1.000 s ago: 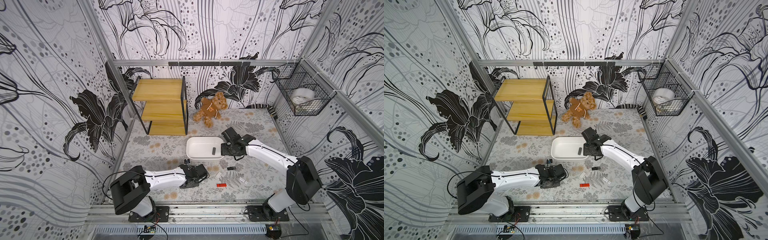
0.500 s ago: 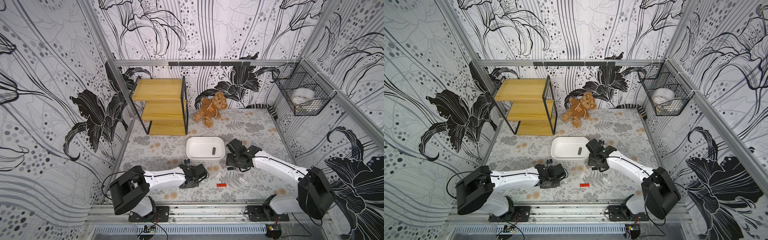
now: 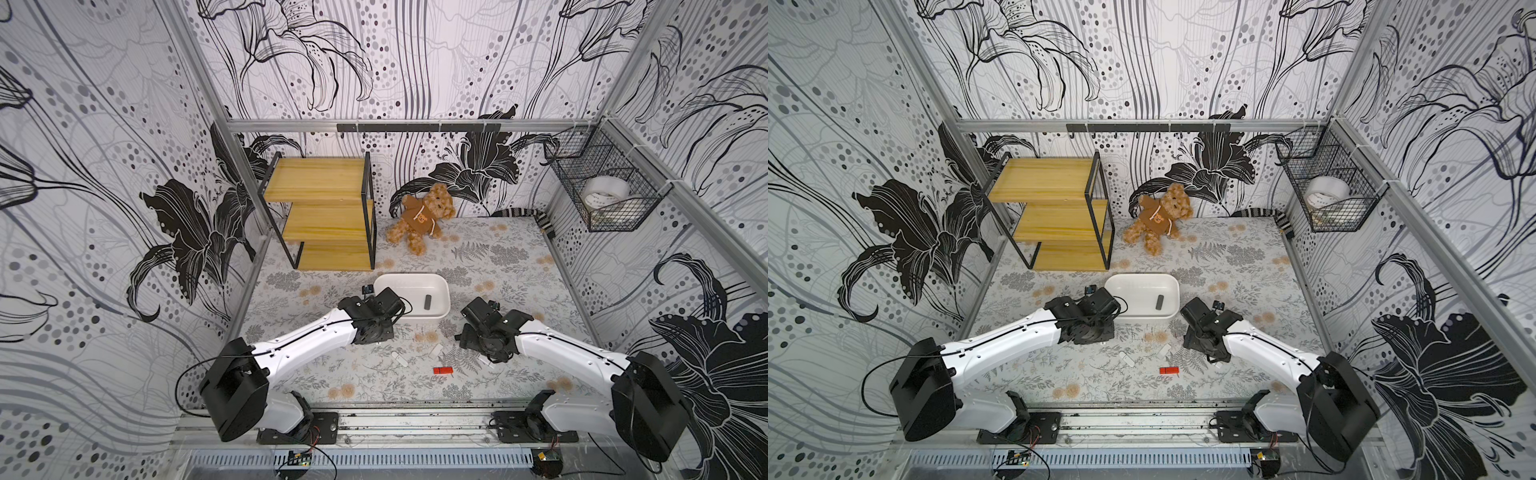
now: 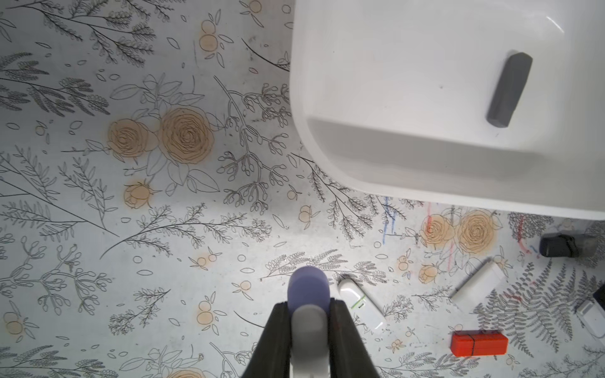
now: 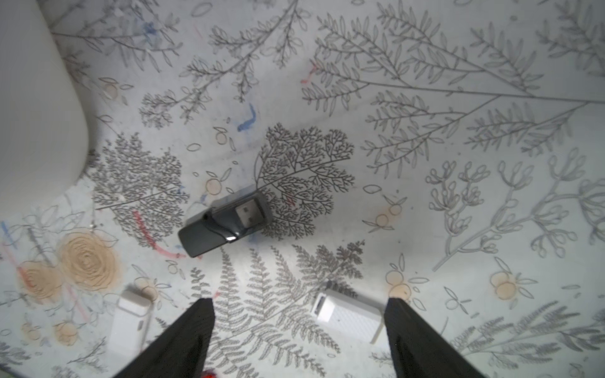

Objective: Put the usb flash drive into the storage box
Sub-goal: Pick up the USB flash from the center of the board.

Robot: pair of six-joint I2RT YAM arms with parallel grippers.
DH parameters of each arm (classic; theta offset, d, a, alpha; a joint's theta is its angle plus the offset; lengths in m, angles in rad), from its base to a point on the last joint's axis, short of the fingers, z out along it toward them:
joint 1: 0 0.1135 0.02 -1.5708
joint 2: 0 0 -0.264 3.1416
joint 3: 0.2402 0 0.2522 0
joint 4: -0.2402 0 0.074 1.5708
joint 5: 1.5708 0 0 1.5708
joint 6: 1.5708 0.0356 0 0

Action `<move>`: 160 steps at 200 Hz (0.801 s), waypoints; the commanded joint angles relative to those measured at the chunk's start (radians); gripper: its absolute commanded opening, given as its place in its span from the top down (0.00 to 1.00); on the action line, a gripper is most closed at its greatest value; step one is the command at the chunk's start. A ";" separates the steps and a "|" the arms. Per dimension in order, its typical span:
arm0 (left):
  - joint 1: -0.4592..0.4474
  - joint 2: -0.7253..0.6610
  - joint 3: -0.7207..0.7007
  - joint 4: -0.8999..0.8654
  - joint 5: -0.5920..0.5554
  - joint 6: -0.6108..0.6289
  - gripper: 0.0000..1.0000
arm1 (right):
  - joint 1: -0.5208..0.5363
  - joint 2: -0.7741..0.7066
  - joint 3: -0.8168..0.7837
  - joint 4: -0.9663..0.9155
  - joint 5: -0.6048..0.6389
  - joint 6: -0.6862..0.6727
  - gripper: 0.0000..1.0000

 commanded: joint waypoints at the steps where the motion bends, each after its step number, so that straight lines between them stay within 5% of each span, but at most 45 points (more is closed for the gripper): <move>1: 0.015 -0.005 0.004 -0.021 -0.007 0.058 1.00 | 0.008 -0.028 -0.039 -0.010 0.012 0.057 0.11; 111: 0.032 0.007 -0.045 0.026 0.015 0.074 1.00 | 0.028 -0.038 -0.113 0.053 -0.072 0.033 0.12; 160: 0.036 0.012 -0.044 0.032 0.021 0.080 1.00 | 0.036 0.001 -0.095 0.024 -0.079 0.010 0.23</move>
